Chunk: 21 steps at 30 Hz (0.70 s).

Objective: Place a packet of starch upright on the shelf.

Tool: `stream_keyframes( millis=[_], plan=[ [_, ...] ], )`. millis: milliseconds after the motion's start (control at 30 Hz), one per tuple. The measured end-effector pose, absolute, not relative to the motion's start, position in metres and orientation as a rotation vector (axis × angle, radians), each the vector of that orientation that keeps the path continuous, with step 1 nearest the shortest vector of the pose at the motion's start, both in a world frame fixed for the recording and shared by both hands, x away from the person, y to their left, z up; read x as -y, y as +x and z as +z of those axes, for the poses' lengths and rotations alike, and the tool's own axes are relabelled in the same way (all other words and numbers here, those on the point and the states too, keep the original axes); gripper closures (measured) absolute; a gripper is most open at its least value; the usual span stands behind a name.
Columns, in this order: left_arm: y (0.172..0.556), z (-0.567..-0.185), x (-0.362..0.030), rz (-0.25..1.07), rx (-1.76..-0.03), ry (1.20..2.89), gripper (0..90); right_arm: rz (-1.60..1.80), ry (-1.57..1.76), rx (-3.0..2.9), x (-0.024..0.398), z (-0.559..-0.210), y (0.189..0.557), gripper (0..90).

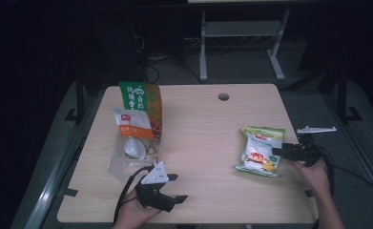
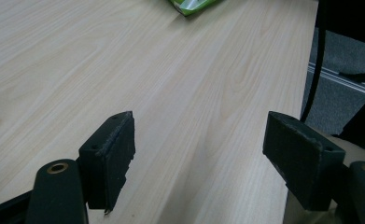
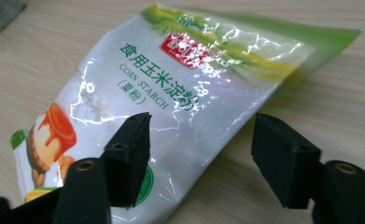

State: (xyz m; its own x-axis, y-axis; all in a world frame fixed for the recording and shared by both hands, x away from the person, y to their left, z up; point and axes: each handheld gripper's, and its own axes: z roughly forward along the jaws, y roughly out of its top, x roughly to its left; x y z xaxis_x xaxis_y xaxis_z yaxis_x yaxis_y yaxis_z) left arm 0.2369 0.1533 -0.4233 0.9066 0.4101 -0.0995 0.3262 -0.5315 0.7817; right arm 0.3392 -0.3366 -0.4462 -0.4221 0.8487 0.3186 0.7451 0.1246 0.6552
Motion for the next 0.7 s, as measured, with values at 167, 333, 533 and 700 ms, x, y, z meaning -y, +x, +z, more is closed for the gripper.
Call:
stream_keyframes(
  millis=[167, 333, 533, 700],
  plan=[
    [0.236, -0.424, -0.151, 0.115, -0.522, 2.181, 25.0, 1.197, 1.632, -2.269, 0.335, -0.453, 0.344, 38.6],
    [0.236, -0.425, -0.150, 0.113, -0.528, 2.185, 25.4, 1.276, 1.653, -2.289, 0.334, -0.456, 0.346, 52.7],
    [0.236, -0.426, -0.149, 0.110, -0.530, 2.190, 25.6, 1.300, 1.623, -2.308, 0.329, -0.457, 0.345, 77.5],
    [0.237, -0.426, -0.149, 0.106, -0.531, 2.184, 25.6, 1.289, 1.611, -2.314, 0.327, -0.456, 0.342, 85.0]
  ],
)
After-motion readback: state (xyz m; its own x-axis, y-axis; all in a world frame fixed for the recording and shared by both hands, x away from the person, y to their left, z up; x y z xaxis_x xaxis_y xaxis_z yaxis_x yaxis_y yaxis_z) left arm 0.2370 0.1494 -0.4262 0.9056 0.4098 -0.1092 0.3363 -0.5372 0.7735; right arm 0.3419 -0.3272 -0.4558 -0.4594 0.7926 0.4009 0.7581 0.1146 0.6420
